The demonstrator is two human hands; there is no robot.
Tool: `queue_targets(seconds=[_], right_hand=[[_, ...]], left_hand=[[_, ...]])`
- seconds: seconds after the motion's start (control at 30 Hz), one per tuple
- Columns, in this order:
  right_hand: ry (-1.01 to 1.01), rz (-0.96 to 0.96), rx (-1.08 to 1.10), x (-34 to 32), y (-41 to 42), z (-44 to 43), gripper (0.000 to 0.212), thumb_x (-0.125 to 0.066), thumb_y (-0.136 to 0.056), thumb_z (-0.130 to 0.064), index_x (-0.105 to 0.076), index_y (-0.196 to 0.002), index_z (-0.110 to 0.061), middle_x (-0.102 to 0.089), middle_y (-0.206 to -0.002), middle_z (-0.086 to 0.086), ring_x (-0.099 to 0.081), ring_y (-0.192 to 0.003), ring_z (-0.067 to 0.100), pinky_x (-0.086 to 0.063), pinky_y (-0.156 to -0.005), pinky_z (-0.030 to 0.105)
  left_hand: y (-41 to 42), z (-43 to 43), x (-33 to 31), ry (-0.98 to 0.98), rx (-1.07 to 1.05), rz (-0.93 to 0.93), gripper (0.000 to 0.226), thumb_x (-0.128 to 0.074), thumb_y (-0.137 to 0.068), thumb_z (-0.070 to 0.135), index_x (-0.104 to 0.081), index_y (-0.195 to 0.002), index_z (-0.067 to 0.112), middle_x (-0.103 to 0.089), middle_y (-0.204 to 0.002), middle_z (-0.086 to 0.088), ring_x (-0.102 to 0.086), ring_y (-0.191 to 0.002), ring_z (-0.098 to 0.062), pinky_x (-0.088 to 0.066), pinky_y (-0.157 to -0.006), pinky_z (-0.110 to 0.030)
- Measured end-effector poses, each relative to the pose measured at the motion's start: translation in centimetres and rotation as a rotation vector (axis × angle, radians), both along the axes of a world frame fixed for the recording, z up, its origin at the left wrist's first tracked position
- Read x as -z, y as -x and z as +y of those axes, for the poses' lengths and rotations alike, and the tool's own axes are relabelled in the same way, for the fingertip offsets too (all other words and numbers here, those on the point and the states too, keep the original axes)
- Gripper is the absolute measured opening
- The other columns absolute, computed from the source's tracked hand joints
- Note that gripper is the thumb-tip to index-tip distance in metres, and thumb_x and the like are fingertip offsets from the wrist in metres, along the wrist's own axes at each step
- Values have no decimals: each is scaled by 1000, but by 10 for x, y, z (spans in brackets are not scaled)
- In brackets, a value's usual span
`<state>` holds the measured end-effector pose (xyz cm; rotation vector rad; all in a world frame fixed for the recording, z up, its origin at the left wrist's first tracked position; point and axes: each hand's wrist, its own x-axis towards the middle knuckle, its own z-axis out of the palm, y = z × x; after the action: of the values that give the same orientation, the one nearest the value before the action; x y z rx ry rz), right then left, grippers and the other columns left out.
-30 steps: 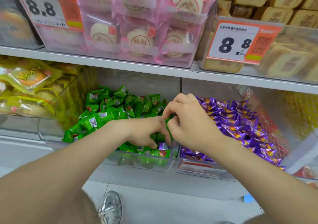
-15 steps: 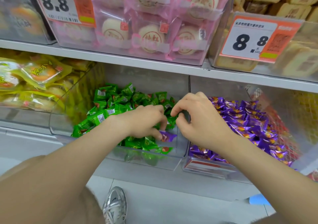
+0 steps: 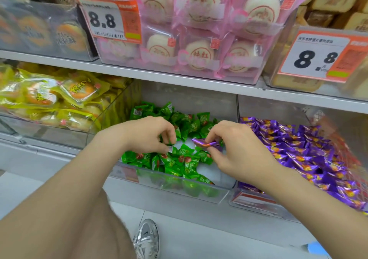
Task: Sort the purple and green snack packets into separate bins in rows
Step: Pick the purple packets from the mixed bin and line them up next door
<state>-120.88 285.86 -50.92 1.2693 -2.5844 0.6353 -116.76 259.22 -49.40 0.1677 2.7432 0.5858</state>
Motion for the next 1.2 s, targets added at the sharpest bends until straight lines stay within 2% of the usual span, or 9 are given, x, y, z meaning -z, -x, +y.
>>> queue_targets(seconds=[0.1, 0.17, 0.33, 0.47, 0.63, 0.8, 0.93, 1.03, 1.2], right_hand=[[44, 8, 90, -2, 3, -4, 16, -67, -79, -14, -66, -91, -25, -64, -83, -11, -62, -77, 15, -55, -72, 42], [79, 4, 101, -4, 4, -6, 21, -68, -82, -12, -62, -98, -25, -66, -84, -12, -64, -80, 16, -54, -72, 42], [42, 17, 86, 0, 4, -11, 27, -66, -85, -15, -62, -109, -26, -70, -95, -9, -67, -89, 18, -55, -77, 43], [-18, 14, 83, 1, 3, -16, 30, -62, -86, -16, -63, -112, -29, -71, -100, -6, -67, -91, 22, -56, -77, 44], [-57, 33, 93, -1, 4, -19, 43, -60, -88, -9, -69, -125, -30, -67, -103, -1, -66, -97, 27, -55, -82, 45], [-68, -17, 99, -4, 1, -19, 37, -59, -85, -13, -73, -113, -33, -60, -98, -9, -65, -89, 20, -56, -79, 43], [-46, -23, 105, -4, 1, -17, 34, -61, -85, -14, -74, -111, -32, -59, -96, -10, -64, -87, 16, -56, -79, 40], [93, -21, 135, -7, 0, -17, 27, -68, -83, -14, -77, -103, -30, -64, -90, -14, -61, -81, 6, -53, -82, 32], [451, -334, 308, -17, 7, -9, 20, -68, -83, -19, -76, -93, -34, -71, -70, -16, -57, -56, 3, -43, -62, 26]], left_hand=[[2, -11, 10, 216, 13, -92, 76, -93, -73, 48, -54, -138, 45, -48, -135, 13, -53, -120, -14, -51, -105, -44], [5, -13, 18, 280, 58, -121, 84, -94, -69, 54, -52, -141, 48, -40, -138, 11, -45, -128, -17, -46, -108, -48], [14, -6, 37, 494, 141, 170, 57, -78, -81, 63, -57, -130, 42, -51, -125, 7, -53, -119, -21, -49, -93, -43], [28, 2, 45, 244, -89, 429, 26, -61, -98, 58, -70, -103, 34, -70, -95, 10, -68, -93, -22, -58, -77, -42], [36, -20, 36, 127, -85, 326, 19, -77, -92, 30, -72, -110, 33, -69, -105, 6, -64, -104, -20, -54, -94, -42], [23, -24, 37, 267, -157, 37, 81, -66, -96, 55, -25, -163, 35, -17, -170, -9, -21, -155, -43, -27, -124, -58], [7, 10, 38, 260, -37, -288, 85, -34, -105, 67, 17, -165, 34, 33, -169, -1, 10, -160, -36, -7, -130, -57], [-5, 25, 30, 143, 70, -344, 77, -33, -108, 62, 10, -166, 35, 28, -170, 3, 3, -162, -25, -5, -131, -45], [-19, 34, 23, 47, 86, -166, 48, -45, -106, 53, -40, -154, 49, -23, -172, 7, -12, -161, -18, -11, -130, -43]])
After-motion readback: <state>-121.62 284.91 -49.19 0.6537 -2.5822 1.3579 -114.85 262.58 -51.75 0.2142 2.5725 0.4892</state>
